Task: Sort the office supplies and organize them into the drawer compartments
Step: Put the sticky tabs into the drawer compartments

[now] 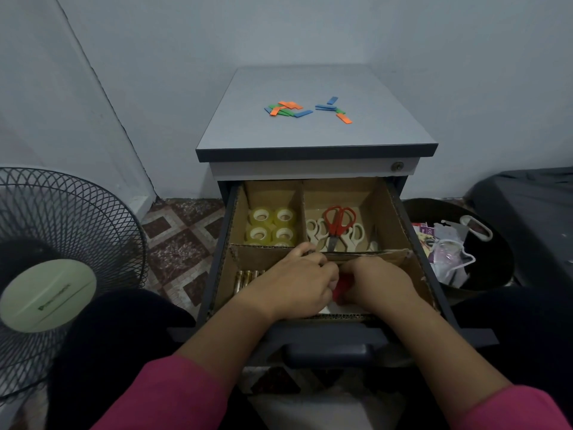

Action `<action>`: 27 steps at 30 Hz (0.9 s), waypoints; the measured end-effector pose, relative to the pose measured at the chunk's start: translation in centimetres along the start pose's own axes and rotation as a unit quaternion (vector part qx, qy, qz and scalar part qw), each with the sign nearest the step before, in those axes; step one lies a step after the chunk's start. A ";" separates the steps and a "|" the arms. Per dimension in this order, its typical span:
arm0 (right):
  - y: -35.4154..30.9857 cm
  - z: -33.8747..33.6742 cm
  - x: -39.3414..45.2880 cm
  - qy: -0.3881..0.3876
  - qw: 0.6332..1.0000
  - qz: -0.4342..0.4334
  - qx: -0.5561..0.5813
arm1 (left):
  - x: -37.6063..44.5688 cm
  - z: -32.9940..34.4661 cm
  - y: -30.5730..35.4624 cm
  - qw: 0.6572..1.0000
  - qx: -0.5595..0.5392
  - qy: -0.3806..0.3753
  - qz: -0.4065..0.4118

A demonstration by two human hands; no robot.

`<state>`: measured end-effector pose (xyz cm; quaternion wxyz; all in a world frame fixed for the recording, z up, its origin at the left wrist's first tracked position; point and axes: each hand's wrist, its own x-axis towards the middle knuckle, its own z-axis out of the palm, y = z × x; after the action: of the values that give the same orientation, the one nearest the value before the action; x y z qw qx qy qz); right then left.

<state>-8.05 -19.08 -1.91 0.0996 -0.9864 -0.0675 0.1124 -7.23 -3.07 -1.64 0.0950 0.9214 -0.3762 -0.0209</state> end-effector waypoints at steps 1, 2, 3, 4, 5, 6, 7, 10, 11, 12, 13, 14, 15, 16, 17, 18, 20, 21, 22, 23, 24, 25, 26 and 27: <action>0.0 0.0 0.0 0.001 1.000 0.001 0.001 | 0.0 0.0 0.0 1.000 0.000 0.003 0.000; -0.1 0.0 0.0 0.001 1.000 0.002 0.002 | 0.0 -0.1 0.0 1.000 0.001 0.004 0.000; -0.1 0.1 0.0 0.000 1.000 0.004 0.003 | -0.1 -0.1 0.0 1.000 0.001 0.004 0.000; -0.1 0.1 0.1 -0.001 1.000 0.006 0.003 | -0.1 0.0 0.0 1.000 -0.002 0.001 -0.001; -0.2 0.1 0.1 -0.003 1.000 0.007 0.001 | 0.0 0.0 0.1 1.000 -0.004 0.000 0.000; -0.2 0.1 0.1 -0.004 1.000 0.008 0.000 | 0.0 0.0 0.0 1.000 -0.005 0.001 0.001; -0.2 0.1 0.0 -0.006 1.000 0.008 -0.002 | 0.0 0.0 0.0 1.000 -0.005 0.000 0.002; 0.0 -0.3 -0.1 -0.015 1.000 0.016 0.017 | 0.0 0.1 -0.1 1.000 -0.007 -0.004 0.004; 0.2 -0.5 -0.1 -0.017 0.999 0.029 0.026 | 0.0 0.2 -0.1 1.000 -0.011 -0.007 0.003; 0.5 -0.8 -0.1 -0.014 0.998 0.047 0.027 | 0.0 0.3 -0.2 1.000 -0.016 -0.009 0.002; 0.9 -1.0 -0.2 -0.010 0.997 0.069 0.017 | 0.0 0.3 -0.3 1.000 -0.021 -0.009 0.004; 1.3 -1.1 -0.2 -0.002 0.996 0.094 -0.004 | 0.0 0.4 -0.4 1.000 -0.023 -0.006 0.006; 1.7 -1.1 -0.3 0.008 0.993 0.117 -0.023 | 0.0 0.4 -0.4 1.000 -0.024 0.000 0.008; 2.0 -1.0 -0.5 0.016 0.990 0.137 -0.034 | 0.0 0.4 -0.4 1.000 -0.026 0.007 0.011; 2.2 -0.8 -0.6 0.020 0.988 0.149 -0.039 | 0.0 0.5 -0.4 0.999 -0.028 0.013 0.014; 2.3 -0.5 -0.7 0.018 0.987 0.154 -0.040 | 0.0 0.4 -0.4 0.999 -0.029 0.017 0.016; 2.2 -0.2 -0.9 0.014 0.987 0.156 -0.035 | 0.0 0.5 -0.4 0.999 -0.025 0.017 0.016; 2.2 -0.1 -0.9 0.014 0.987 0.158 -0.031 | 0.0 0.5 -0.4 0.999 -0.026 0.015 0.015; 2.1 -0.2 -0.8 0.016 0.987 0.160 -0.027 | 0.0 0.6 -0.4 0.999 -0.026 0.014 0.014; 2.1 -0.2 -0.8 0.017 0.986 0.162 -0.023 | 0.0 0.6 -0.5 0.999 -0.027 0.016 0.014; 2.0 -0.2 -0.7 0.018 0.986 0.163 -0.021 | 0.0 0.7 -0.5 0.999 -0.027 0.019 0.015; 2.0 -0.2 -0.7 0.016 0.986 0.163 -0.020 | 0.0 0.7 -0.5 0.999 -0.029 0.023 0.015; 2.0 -0.3 -0.7 0.014 0.986 0.163 -0.021 | 0.0 0.7 -0.5 0.999 -0.031 0.025 0.015; 2.0 -0.3 -0.7 0.011 0.986 0.164 -0.022 | 0.0 0.7 -0.5 0.999 -0.033 0.026 0.016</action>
<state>-8.48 -21.18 -1.87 0.0588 -0.9872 0.0935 0.1153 -6.95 -2.87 -2.43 0.1351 0.9120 -0.3872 -0.0075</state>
